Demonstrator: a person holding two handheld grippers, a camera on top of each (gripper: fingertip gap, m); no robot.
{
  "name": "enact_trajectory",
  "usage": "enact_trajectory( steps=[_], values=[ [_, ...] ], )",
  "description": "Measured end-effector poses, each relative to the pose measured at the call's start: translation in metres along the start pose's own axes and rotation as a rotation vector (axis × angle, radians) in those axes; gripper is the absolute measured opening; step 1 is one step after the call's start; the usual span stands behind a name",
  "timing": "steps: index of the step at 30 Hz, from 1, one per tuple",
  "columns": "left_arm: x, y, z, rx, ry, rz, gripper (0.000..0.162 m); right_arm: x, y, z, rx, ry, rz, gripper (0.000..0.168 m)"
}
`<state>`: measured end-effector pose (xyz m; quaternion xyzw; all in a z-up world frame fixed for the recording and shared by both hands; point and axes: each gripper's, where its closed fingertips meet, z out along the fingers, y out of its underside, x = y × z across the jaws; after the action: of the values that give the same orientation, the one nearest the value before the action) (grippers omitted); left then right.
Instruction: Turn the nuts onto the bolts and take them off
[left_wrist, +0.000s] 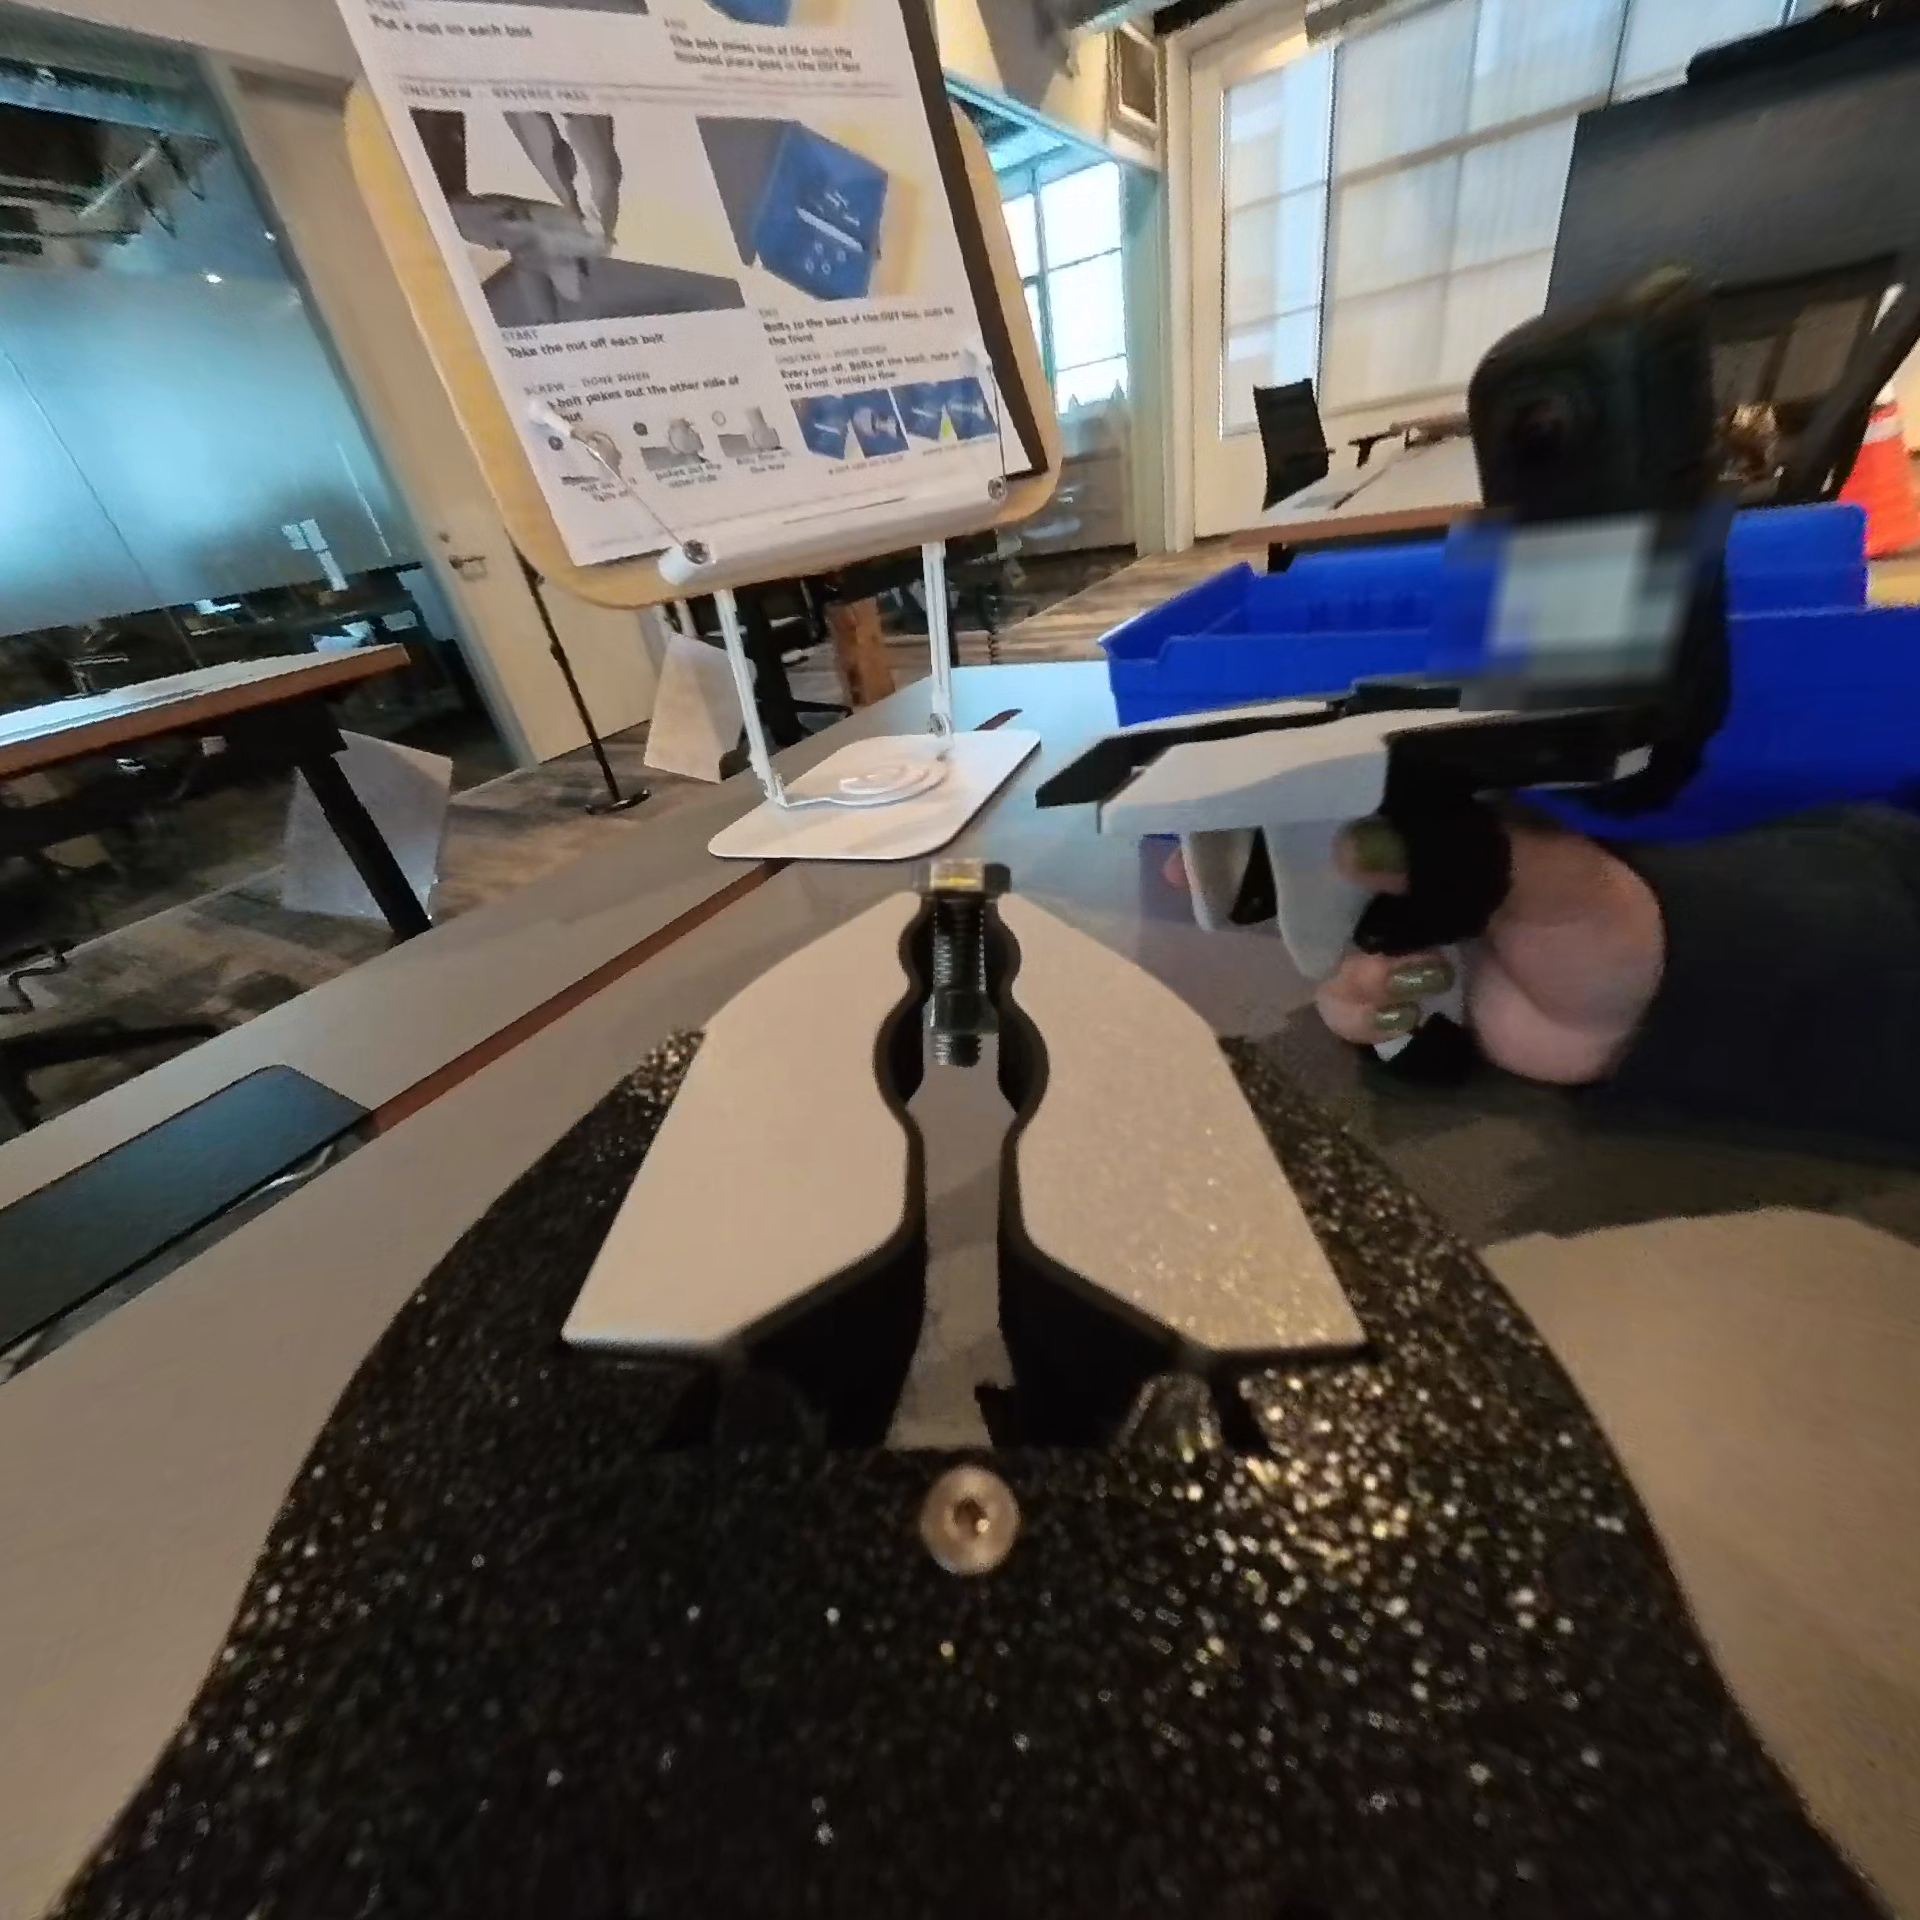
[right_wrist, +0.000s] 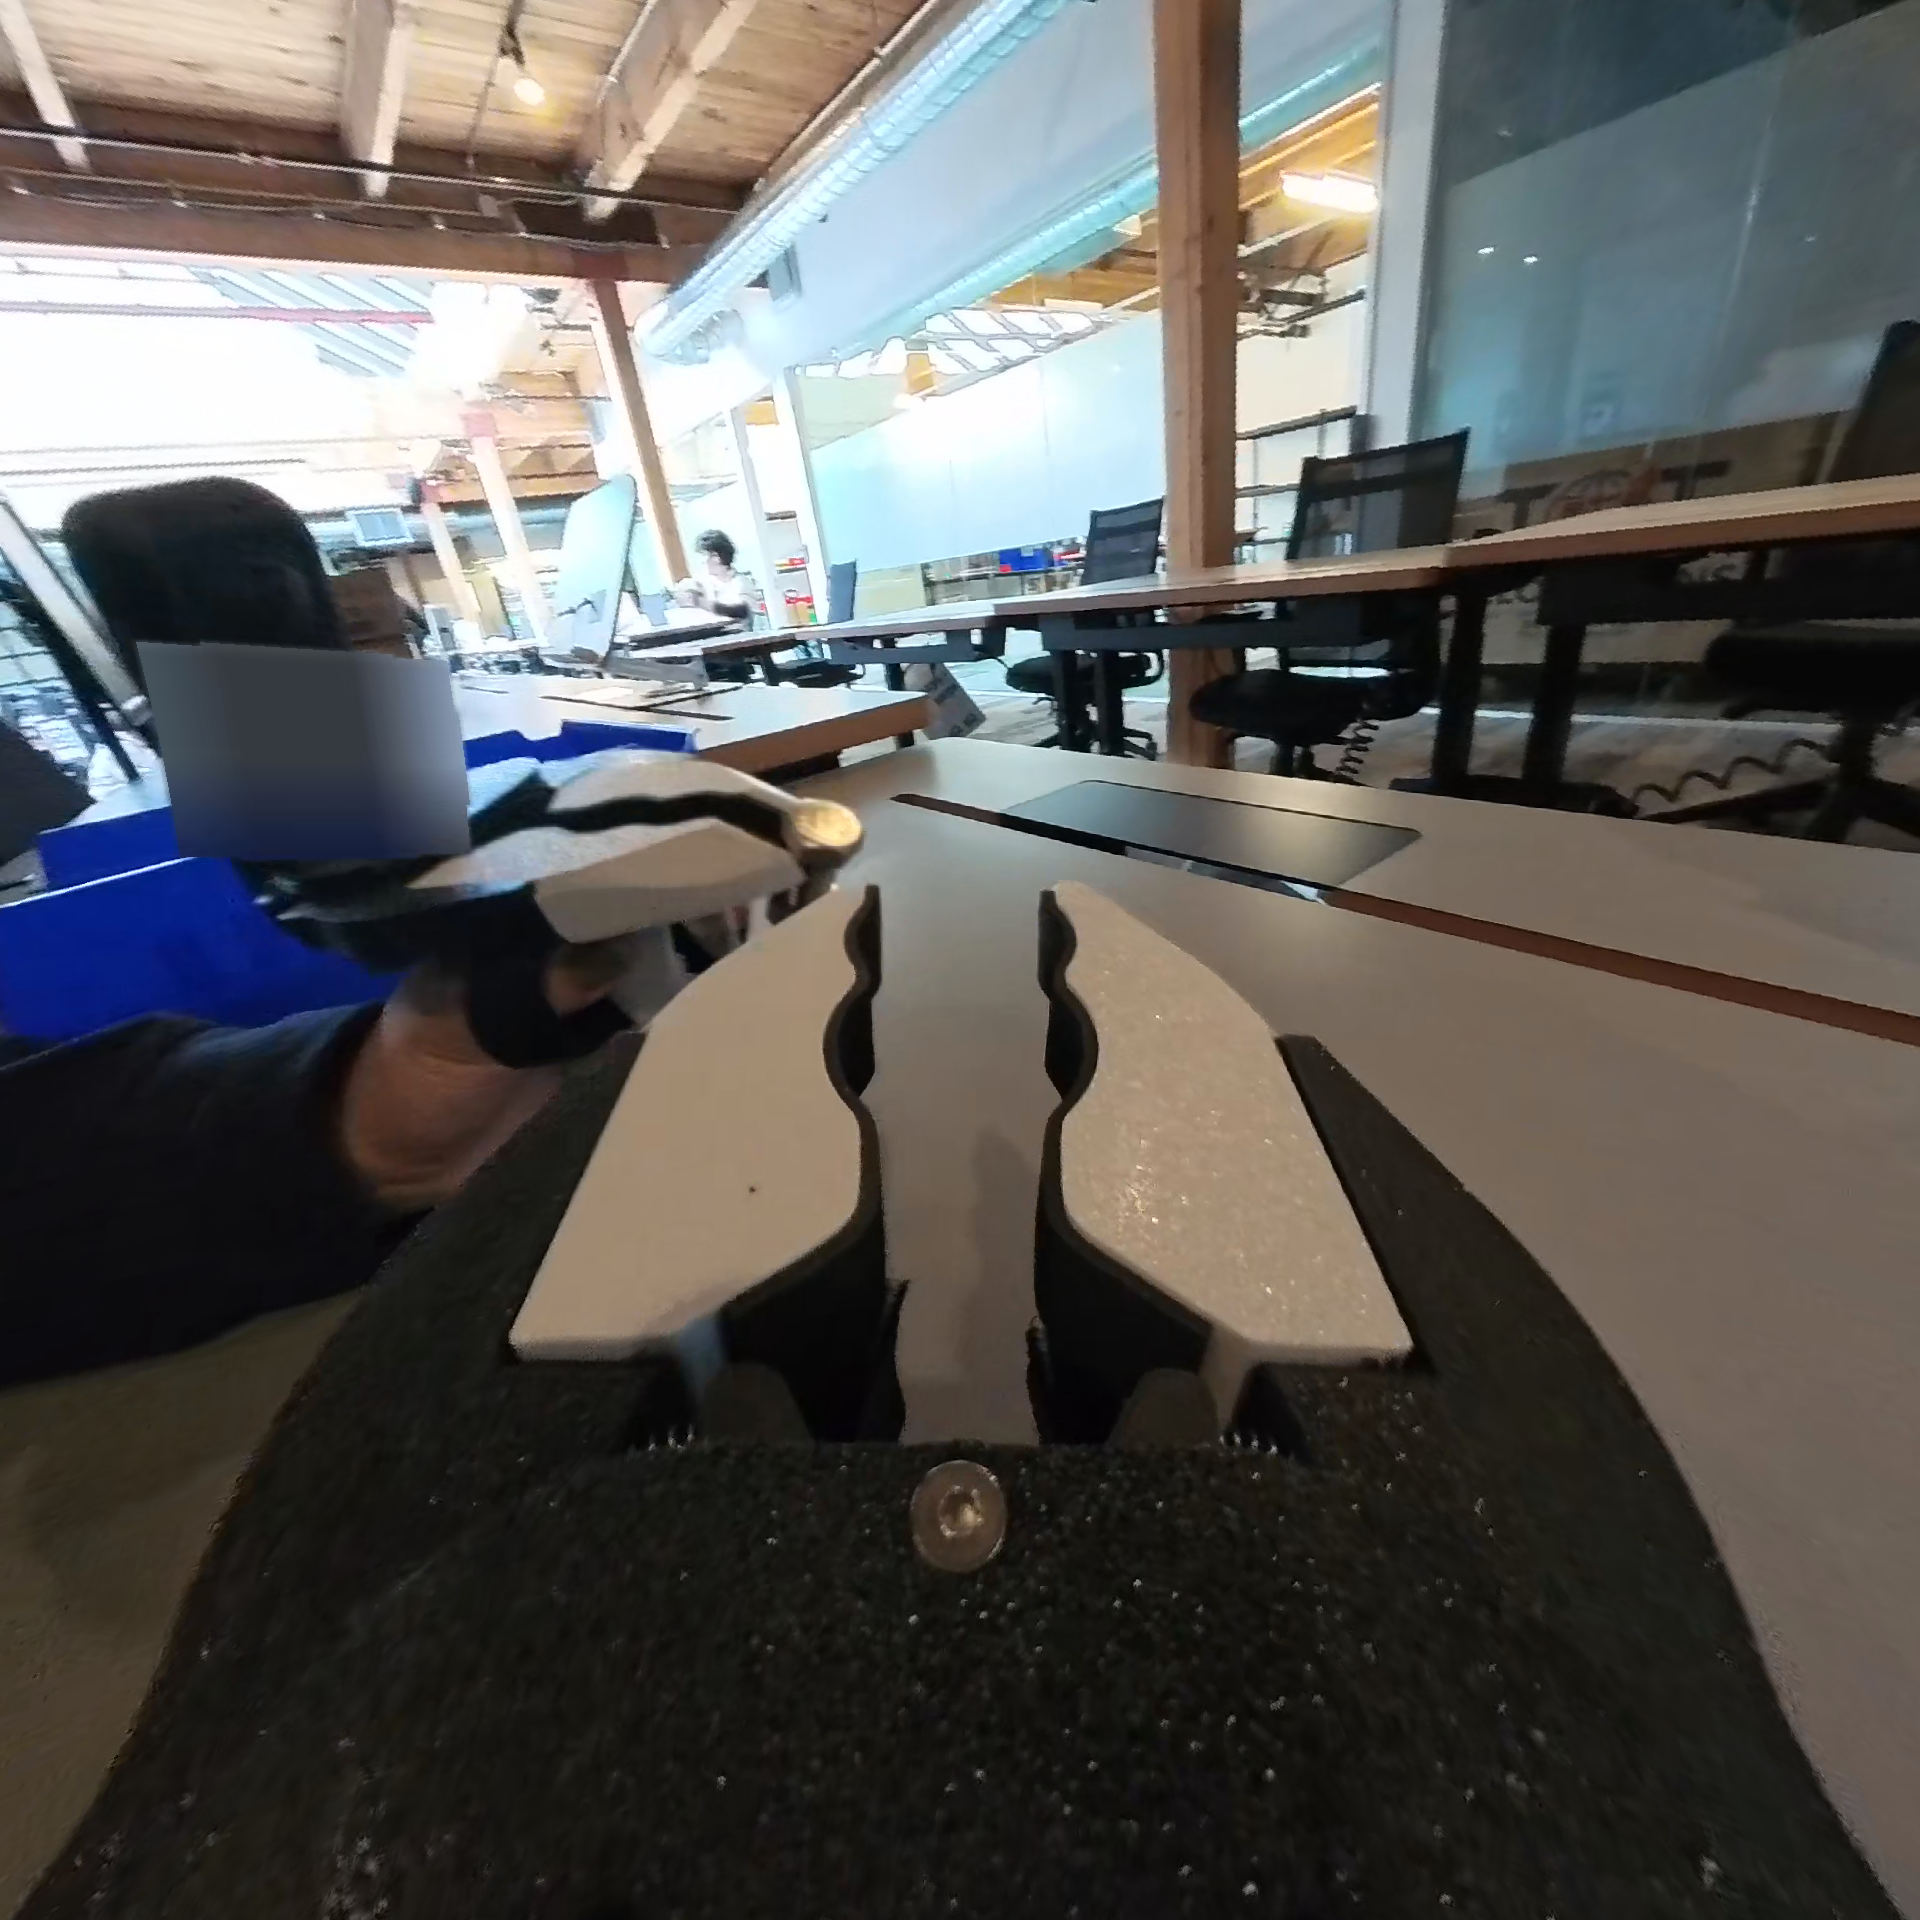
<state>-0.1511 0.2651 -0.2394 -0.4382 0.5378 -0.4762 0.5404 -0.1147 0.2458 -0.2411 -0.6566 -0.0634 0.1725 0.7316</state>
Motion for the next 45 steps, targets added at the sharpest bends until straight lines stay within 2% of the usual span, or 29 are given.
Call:
enact_trajectory(
  steps=[8,15,22,27,33,34,36,37,39,45],
  values=[
    [0.022,0.008,0.005,-0.036,0.126,0.031,0.008,-0.034,0.0,0.002,0.005,-0.254,0.109,0.034],
    [0.031,0.009,0.006,-0.039,0.17,0.078,0.008,-0.034,0.01,0.005,-0.089,-0.284,0.236,0.035],
    [0.038,0.024,0.011,-0.151,0.113,0.331,0.008,-0.029,0.022,0.004,-0.203,-0.275,0.32,0.023],
    [0.039,0.029,0.013,-0.203,0.071,0.453,0.008,-0.029,0.035,0.002,-0.315,-0.29,0.336,0.024],
    [0.041,0.031,0.014,-0.208,0.096,0.401,0.009,-0.029,0.036,0.0,-0.336,-0.301,0.36,0.018],
    [0.042,0.031,0.014,-0.206,0.105,0.372,0.013,-0.027,0.036,0.0,-0.337,-0.292,0.359,0.018],
    [0.04,0.028,0.014,-0.198,0.104,0.325,0.039,-0.023,0.038,-0.001,-0.342,-0.274,0.357,0.017],
    [0.039,0.03,0.014,-0.208,0.108,0.315,0.041,-0.023,0.037,-0.001,-0.336,-0.281,0.367,0.017],
    [0.034,0.037,0.014,-0.239,0.1,0.321,0.044,-0.021,0.033,-0.002,-0.314,-0.28,0.383,0.017],
    [0.04,0.043,0.015,-0.271,0.14,0.3,0.037,-0.017,0.027,-0.004,-0.27,-0.293,0.421,0.017]
  ],
)
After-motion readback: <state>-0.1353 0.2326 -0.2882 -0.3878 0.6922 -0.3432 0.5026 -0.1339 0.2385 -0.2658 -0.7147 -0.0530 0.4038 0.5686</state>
